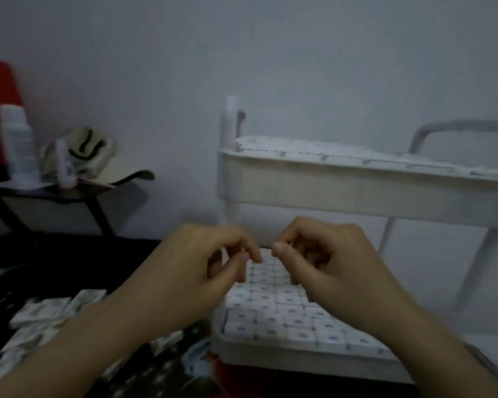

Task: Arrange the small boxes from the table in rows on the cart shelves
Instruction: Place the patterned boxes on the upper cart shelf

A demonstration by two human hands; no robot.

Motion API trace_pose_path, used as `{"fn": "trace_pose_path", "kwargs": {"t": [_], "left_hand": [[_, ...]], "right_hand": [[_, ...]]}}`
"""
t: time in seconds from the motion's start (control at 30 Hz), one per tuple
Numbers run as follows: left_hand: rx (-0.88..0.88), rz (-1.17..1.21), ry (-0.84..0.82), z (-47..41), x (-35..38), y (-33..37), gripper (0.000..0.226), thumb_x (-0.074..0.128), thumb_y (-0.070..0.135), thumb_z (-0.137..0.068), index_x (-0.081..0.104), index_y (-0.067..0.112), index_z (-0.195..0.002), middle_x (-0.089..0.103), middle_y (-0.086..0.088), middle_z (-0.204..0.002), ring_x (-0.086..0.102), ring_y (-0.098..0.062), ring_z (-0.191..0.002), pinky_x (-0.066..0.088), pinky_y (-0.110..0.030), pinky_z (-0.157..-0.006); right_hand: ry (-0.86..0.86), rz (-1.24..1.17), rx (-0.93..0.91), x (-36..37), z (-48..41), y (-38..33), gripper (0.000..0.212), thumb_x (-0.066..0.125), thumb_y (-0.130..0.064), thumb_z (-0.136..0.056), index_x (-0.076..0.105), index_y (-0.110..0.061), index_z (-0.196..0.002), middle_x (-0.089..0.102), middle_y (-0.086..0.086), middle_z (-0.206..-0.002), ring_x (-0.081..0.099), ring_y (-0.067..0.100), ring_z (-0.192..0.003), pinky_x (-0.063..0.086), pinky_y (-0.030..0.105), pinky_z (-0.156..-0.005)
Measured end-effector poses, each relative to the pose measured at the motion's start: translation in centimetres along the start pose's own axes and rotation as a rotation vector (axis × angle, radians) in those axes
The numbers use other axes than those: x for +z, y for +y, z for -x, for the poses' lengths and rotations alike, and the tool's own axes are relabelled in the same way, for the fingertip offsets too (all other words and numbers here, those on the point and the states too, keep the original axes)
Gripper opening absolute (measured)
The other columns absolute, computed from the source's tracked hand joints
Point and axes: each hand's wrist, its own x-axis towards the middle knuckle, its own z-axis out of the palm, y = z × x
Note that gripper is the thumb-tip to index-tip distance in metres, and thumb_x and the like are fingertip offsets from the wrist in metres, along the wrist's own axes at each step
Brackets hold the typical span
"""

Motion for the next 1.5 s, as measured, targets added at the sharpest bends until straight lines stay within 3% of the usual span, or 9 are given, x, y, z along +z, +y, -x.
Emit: {"fn": "trace_pose_path", "kwargs": {"t": [0.23, 0.4, 0.57, 0.8, 0.93, 1.03, 1.13, 1.33, 1.5], "left_hand": [[-0.52, -0.261, 0.089, 14.4, 2.3, -11.0, 0.017, 0.066, 0.026, -0.088, 0.06, 0.042, -0.086, 0.06, 0.025, -0.08, 0.057, 0.002, -0.068, 0.044, -0.018, -0.059], [-0.587, -0.407, 0.094, 19.8, 2.2, -14.9, 0.024, 0.073, 0.022, -0.081, 0.069, 0.031, -0.103, 0.06, 0.016, -0.109, 0.057, -0.01, -0.103, 0.049, -0.035, -0.085], [-0.649, -0.43, 0.119, 19.9, 2.9, -16.1, 0.04, 0.04, 0.048, -0.088, 0.069, 0.031, -0.109, 0.061, 0.015, -0.114, 0.05, -0.011, -0.113, 0.036, -0.037, -0.098], [-0.706, -0.523, 0.136, 17.0, 3.7, -16.5, 0.047, 0.042, 0.062, -0.079, 0.07, 0.03, -0.098, 0.065, 0.014, -0.09, 0.057, -0.016, -0.094, 0.025, -0.034, -0.089], [-0.785, -0.516, -0.108, 15.3, 3.9, -16.3, 0.054, 0.036, 0.073, -0.082, 0.059, 0.039, -0.116, 0.06, 0.019, -0.108, 0.046, -0.01, -0.109, 0.018, -0.03, -0.087], [-0.79, -0.43, -0.141, 15.1, 3.9, -16.6, 0.057, 0.046, 0.071, -0.082, 0.043, 0.045, -0.132, 0.05, 0.024, -0.116, 0.035, -0.004, -0.116, 0.013, -0.026, -0.086], [-0.775, -0.284, -0.111, 15.1, 3.8, -16.4, 0.061, 0.062, 0.062, -0.078, 0.042, 0.045, -0.133, 0.043, 0.025, -0.102, 0.038, -0.001, -0.108, 0.026, -0.024, -0.095], [-0.777, 0.029, 0.061, 16.0, 4.0, -15.9, 0.04, 0.07, 0.016, -0.083, 0.052, 0.044, -0.105, 0.054, 0.02, -0.102, 0.057, 0.004, -0.094, 0.052, -0.018, -0.074], [-0.77, 0.12, 0.151, 16.4, 3.4, -14.9, 0.039, 0.07, 0.005, -0.081, 0.058, 0.038, -0.1, 0.064, 0.019, -0.088, 0.062, 0.009, -0.083, 0.05, -0.012, -0.061]], "right_hand": [[-0.41, -0.018, 0.014, 13.4, 1.3, -0.2, 0.011, 0.056, -0.035, -0.091, 0.065, -0.036, -0.097, 0.068, -0.018, -0.086, 0.061, -0.001, -0.076, 0.05, 0.023, -0.069], [-0.482, 0.068, -0.018, 21.0, 0.5, -0.1, 0.035, 0.051, -0.013, -0.092, 0.061, -0.033, -0.119, 0.056, -0.015, -0.118, 0.054, 0.003, -0.107, 0.048, 0.025, -0.089], [-0.431, 0.258, 0.078, 24.5, -0.3, 0.2, 0.05, 0.053, -0.01, -0.09, 0.048, -0.028, -0.137, 0.045, -0.007, -0.132, 0.051, 0.011, -0.114, 0.048, 0.026, -0.087], [-0.419, 0.373, 0.193, 25.4, 1.1, 0.0, 0.035, 0.045, -0.042, -0.097, 0.047, -0.028, -0.129, 0.045, -0.004, -0.125, 0.058, 0.012, -0.088, 0.037, 0.021, -0.062], [-0.388, 0.407, 0.228, 25.3, 1.6, 0.5, 0.055, 0.038, -0.052, -0.096, 0.03, -0.029, -0.146, 0.039, -0.003, -0.132, 0.055, 0.007, -0.099, 0.043, 0.017, -0.069], [-0.397, 0.365, 0.195, 25.6, 1.8, 0.7, 0.058, 0.033, -0.051, -0.099, 0.021, -0.029, -0.151, 0.043, -0.006, -0.135, 0.049, 0.009, -0.115, 0.044, 0.022, -0.081], [-0.4, 0.269, 0.187, 25.8, 1.9, 1.0, 0.055, 0.042, -0.046, -0.098, 0.026, -0.032, -0.149, 0.049, -0.01, -0.134, 0.041, 0.01, -0.122, 0.04, 0.024, -0.089], [-0.345, -0.115, 0.267, 26.3, 2.1, 1.0, 0.057, 0.068, -0.03, -0.087, 0.04, -0.042, -0.135, 0.039, -0.02, -0.12, 0.039, -0.011, -0.107, 0.034, 0.001, -0.087], [-0.324, -0.274, 0.298, 26.0, 2.1, 0.5, 0.049, 0.071, -0.028, -0.084, 0.055, -0.044, -0.128, 0.057, -0.017, -0.114, 0.056, -0.001, -0.106, 0.047, 0.022, -0.093]]}}
